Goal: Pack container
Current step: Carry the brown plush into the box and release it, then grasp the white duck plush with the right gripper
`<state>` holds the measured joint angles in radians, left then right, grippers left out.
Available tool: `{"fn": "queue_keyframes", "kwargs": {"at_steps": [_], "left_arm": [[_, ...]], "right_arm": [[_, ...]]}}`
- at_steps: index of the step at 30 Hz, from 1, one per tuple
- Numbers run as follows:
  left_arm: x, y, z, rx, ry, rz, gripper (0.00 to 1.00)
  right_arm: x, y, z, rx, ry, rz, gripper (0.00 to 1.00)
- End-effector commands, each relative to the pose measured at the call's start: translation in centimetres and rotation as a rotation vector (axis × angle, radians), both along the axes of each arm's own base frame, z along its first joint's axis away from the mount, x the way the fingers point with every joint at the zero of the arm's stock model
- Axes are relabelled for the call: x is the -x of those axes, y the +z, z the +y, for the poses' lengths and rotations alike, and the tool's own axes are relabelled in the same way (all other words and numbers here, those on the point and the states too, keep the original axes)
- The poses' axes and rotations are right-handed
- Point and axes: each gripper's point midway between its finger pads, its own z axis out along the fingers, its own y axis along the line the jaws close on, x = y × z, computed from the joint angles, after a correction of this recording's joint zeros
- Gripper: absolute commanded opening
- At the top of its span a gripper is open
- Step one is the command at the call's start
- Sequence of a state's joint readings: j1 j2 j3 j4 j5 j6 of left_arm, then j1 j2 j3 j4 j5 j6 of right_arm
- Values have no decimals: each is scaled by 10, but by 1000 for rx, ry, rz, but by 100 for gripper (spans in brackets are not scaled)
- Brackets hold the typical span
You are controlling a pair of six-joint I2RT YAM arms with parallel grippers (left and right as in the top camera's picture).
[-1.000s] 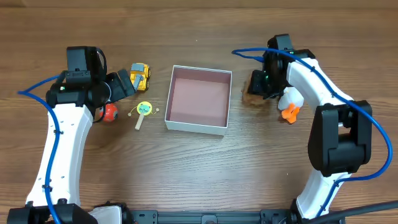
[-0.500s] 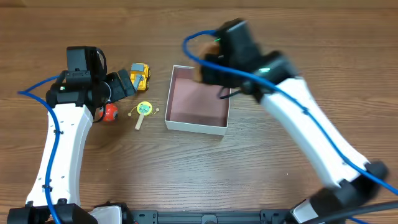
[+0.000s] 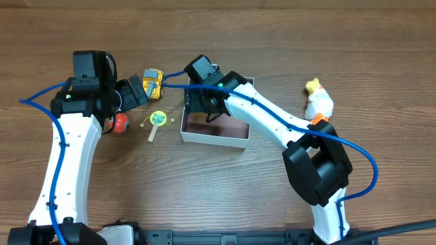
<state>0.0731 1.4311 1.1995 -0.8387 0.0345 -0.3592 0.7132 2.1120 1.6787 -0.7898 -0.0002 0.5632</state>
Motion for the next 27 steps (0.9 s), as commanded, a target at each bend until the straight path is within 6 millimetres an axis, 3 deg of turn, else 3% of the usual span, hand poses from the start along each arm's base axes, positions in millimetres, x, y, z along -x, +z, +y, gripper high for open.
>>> {"fn": "queue_keyframes", "kwargs": {"at_steps": [1,3,6,8,9,11,12,13,16,21,25,27], "left_arm": [[-6,8,0,0,-21,-22,100],[-6,8,0,-1,-22,-22,100],[-6,8,0,0,-22,-22,100],[-6,8,0,0,-21,-22,100],[-6,8,0,0,-21,-22,100],[-6,8,0,-1,-22,-22,100],[-6,8,0,-1,-22,-22,100],[-6,8,0,0,-21,-22,100],[-6,8,0,0,-21,-22,100],[-6,8,0,-1,-22,-22,100],[-6,8,0,0,-22,-21,100],[-6,8,0,-1,-22,-22,100]], "right_arm": [[-9,68,-11,-11,6,-155,87],[-9,123,-31,3,-13,-280,96],[-5,188,-92,107,-146,-436,100],[-7,207,-147,187,-257,-461,100],[-11,204,-176,218,-313,-427,100],[-21,187,-236,261,-434,-333,100],[-24,179,-254,260,-474,-300,100],[-29,162,-289,246,-551,-235,100],[-28,118,-333,199,-557,-86,100],[-25,35,-335,123,-466,113,100],[-15,-1,-365,268,-577,187,100],[-8,-25,-367,273,-577,231,100]]}}
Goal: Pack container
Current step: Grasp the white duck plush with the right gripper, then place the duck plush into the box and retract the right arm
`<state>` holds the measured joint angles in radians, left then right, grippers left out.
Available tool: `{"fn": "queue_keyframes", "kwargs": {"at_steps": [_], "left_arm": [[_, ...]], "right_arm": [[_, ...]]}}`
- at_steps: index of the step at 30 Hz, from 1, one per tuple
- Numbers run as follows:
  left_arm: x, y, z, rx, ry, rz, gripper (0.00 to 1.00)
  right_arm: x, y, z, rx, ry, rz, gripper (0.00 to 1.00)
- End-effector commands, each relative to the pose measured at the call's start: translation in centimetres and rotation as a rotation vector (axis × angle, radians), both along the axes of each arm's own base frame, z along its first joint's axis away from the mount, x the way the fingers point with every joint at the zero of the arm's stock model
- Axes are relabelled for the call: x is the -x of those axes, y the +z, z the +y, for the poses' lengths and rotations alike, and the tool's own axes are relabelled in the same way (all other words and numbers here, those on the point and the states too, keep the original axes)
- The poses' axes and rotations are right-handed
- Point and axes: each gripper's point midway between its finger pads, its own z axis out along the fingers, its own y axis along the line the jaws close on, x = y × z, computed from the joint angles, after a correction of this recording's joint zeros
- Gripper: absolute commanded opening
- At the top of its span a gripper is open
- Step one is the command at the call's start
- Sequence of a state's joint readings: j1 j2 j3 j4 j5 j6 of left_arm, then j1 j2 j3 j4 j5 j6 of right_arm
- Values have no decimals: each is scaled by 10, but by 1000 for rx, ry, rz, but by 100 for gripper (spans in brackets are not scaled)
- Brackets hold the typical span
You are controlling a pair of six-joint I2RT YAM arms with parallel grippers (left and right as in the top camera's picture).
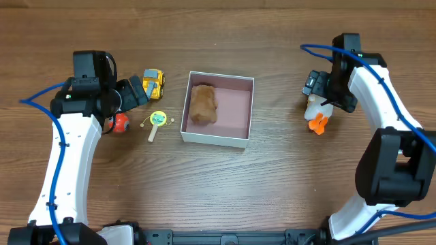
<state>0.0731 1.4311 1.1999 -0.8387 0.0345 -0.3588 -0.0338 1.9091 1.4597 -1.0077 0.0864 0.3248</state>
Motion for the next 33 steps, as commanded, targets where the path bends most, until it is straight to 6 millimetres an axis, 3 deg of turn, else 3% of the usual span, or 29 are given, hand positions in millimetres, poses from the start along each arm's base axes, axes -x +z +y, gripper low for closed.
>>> {"fn": "queue_keyframes", "kwargs": {"at_steps": [1,3,5,6,7,11,12,15,17,20,24,28,30,33], "left_arm": [[-6,8,0,0,-21,-21,100],[-6,8,0,0,-21,-21,100],[-6,8,0,0,-21,-21,100],[-6,8,0,0,-21,-21,100],[-6,8,0,0,-21,-21,100],[-6,8,0,0,-21,-21,100],[-6,8,0,0,-21,-21,100],[-6,8,0,0,-21,-21,100],[-6,8,0,0,-21,-21,100],[-6,8,0,0,-21,-21,100],[-6,8,0,0,-21,-21,100],[-6,8,0,0,-21,-21,100],[-6,8,0,0,-21,-21,100],[-6,8,0,0,-21,-21,100]], "right_arm": [[15,-39,-9,19,-40,80,100],[22,-60,4,-53,-31,98,96],[24,-71,10,-88,-27,90,65],[23,-67,10,-88,-27,87,42],[22,-60,10,-87,-27,76,37],[6,29,26,-97,4,-119,33],[6,61,42,-118,46,-194,33],[20,119,101,-214,197,-335,33],[34,137,147,-273,279,-368,33],[47,124,206,-282,328,-362,36],[38,64,261,-240,339,-322,41],[27,-1,263,-208,256,-219,42],[24,-5,258,-188,257,-217,62],[27,-2,259,-147,418,-210,88]]}}
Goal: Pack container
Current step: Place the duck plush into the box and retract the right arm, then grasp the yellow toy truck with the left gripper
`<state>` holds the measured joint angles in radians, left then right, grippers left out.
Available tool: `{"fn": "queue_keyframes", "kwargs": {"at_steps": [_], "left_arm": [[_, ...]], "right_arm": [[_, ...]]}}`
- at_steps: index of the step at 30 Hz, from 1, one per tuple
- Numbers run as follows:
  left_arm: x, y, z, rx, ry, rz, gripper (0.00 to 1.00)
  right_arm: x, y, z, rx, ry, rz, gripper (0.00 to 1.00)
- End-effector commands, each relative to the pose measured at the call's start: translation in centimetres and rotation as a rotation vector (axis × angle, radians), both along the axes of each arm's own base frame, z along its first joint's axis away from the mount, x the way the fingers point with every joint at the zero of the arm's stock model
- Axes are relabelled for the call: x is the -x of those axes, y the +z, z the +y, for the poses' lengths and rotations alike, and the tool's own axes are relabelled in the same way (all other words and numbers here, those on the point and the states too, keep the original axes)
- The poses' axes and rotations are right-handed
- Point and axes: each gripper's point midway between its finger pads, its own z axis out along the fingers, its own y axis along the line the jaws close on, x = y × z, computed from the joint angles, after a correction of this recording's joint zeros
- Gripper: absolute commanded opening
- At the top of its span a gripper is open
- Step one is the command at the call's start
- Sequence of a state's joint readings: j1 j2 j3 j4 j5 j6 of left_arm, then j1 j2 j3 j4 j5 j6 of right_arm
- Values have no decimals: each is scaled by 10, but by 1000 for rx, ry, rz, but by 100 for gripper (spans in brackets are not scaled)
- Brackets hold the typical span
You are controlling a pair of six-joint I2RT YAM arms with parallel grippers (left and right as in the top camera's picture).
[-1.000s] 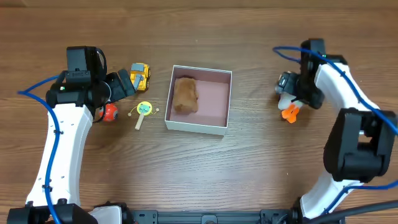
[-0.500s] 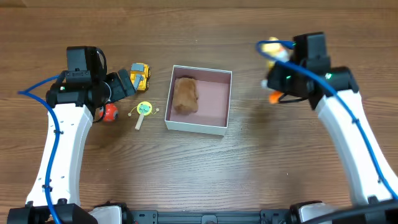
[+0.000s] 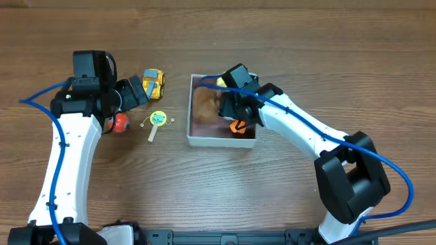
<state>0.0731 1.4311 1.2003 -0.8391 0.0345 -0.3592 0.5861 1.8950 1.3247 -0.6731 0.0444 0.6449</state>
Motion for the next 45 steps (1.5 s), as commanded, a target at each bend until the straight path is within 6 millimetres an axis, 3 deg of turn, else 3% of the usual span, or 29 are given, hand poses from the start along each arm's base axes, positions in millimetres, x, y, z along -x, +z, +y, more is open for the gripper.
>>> {"fn": "queue_keyframes", "kwargs": {"at_steps": [1,3,7,9,10,12,14,15,18,21,26,28,31,34,37,39,40,41,42,44,45], "left_arm": [[-6,7,0,0,-21,-21,100],[-6,7,0,0,-22,-21,100],[-6,7,0,0,-21,-21,100],[-6,7,0,0,-21,-21,100],[-6,7,0,0,-22,-21,100],[-13,12,0,15,1,-54,100],[-15,13,-5,54,17,-62,100],[-20,16,-5,13,-59,-88,100],[-41,32,-8,-78,-229,-174,100],[-63,19,-16,-113,-349,-83,98],[-106,-47,-35,-151,-526,168,95],[-108,-78,-42,-156,-560,230,95],[-105,-122,-33,-210,-553,342,94],[-103,-149,-31,-207,-555,394,87],[-108,-149,-31,-211,-552,374,77],[-108,-149,-31,-210,-551,374,63],[-108,-147,-31,-210,-550,373,50],[-109,-145,-32,-210,-549,371,50],[-110,-137,-32,-205,-531,370,53],[-114,-113,-32,-204,-523,358,48],[-121,-79,-33,-201,-494,324,47]], "right_arm": [[-4,16,-3,50,119,-45,100],[-7,37,-3,70,162,-71,100],[-22,127,-1,33,196,-254,100],[-29,211,-39,1,90,-435,100],[-29,225,-53,-6,59,-461,100],[-26,251,-110,2,-69,-494,100],[-18,246,-173,13,-200,-421,100],[-9,229,-202,1,-261,-326,100],[6,195,-235,-21,-348,-164,100],[4,178,-237,-19,-356,-104,100],[5,173,-233,-38,-345,-80,100],[6,172,-233,-37,-345,-72,100],[9,171,-233,-35,-345,-62,100],[11,170,-233,-33,-346,-50,100],[12,169,-233,-29,-344,-46,100],[13,169,-233,-28,-344,-44,100],[13,169,-233,-28,-344,-43,100],[13,169,-233,-28,-344,-42,100],[14,169,-233,-28,-344,-40,100],[15,168,-233,-27,-344,-36,100],[16,168,-233,-27,-344,-32,100]]}}
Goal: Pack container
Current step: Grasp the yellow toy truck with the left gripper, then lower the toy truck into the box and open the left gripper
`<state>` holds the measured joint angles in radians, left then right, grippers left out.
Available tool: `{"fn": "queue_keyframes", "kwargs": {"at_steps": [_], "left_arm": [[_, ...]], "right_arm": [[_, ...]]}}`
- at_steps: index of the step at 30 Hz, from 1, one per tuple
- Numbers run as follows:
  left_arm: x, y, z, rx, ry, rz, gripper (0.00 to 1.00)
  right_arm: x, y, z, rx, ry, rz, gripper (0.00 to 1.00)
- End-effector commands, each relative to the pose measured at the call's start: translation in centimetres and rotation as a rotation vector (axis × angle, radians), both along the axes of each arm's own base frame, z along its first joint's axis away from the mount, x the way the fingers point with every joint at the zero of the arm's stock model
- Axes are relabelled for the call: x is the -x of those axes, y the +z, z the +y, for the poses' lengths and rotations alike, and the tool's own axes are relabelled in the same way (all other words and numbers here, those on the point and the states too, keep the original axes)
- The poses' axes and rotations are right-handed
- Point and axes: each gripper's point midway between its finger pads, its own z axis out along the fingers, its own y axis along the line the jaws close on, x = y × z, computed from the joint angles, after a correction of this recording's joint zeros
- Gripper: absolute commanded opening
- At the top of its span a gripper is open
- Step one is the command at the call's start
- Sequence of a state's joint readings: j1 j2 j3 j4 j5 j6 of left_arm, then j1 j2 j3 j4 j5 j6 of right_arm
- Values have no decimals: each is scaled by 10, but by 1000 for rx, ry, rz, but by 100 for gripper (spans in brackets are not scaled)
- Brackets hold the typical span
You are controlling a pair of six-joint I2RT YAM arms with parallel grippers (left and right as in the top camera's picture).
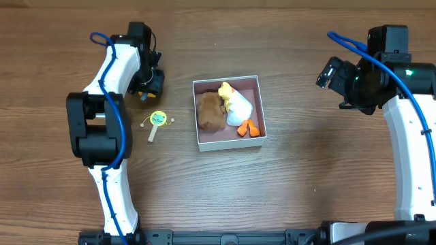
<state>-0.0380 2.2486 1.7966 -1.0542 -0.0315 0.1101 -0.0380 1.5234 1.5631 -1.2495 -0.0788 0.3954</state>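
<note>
The white open box [257, 102] stands in the middle of the table. A brown plush toy [210, 111] lies in its left half and a white duck with orange feet [238, 109] in its right half. My left gripper [146, 87] is down over the yellow toy car [142, 96], which shows only as a sliver of yellow under it; its jaws are hidden. My right gripper [327, 73] hangs empty and open far to the right of the box.
A green-and-yellow rattle on a stick [157, 120] lies left of the box, just below my left gripper. The left arm's white links [102, 129] cover the table where it bends back.
My right gripper has let go of the duck in the box and now hangs at the far right. The left arm has swung so its gripper is over the yellow car. The box sits slightly further right.
First my right gripper was in the box with the brown plush. Then the plush lay there and the gripper was at the duck on the right. Then it held the duck over the box. Now the duck lies beside the plush, and my left gripper is at the car.
</note>
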Motion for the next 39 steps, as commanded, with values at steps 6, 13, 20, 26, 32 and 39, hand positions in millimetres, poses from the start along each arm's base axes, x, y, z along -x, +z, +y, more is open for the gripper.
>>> {"fn": "queue_keyframes", "kwargs": {"at_steps": [6,13,20,26,32,39], "left_arm": [[4,205,-72,199,-40,-209,52],[81,193,-217,45,-579,-143,59],[109,114,-214,-86,-1004,50,53],[130,41,-208,-57,-1051,149,57],[136,59,-205,-61,-980,180,79],[114,168,-225,9,-819,-12,100]], "right_arm": [[3,-2,0,-1,3,16,100],[4,-2,0,2,9,18,100],[3,-2,0,3,10,15,100],[2,-2,0,12,30,9,100],[2,-2,0,11,30,9,100],[3,-2,0,12,30,12,100]]}}
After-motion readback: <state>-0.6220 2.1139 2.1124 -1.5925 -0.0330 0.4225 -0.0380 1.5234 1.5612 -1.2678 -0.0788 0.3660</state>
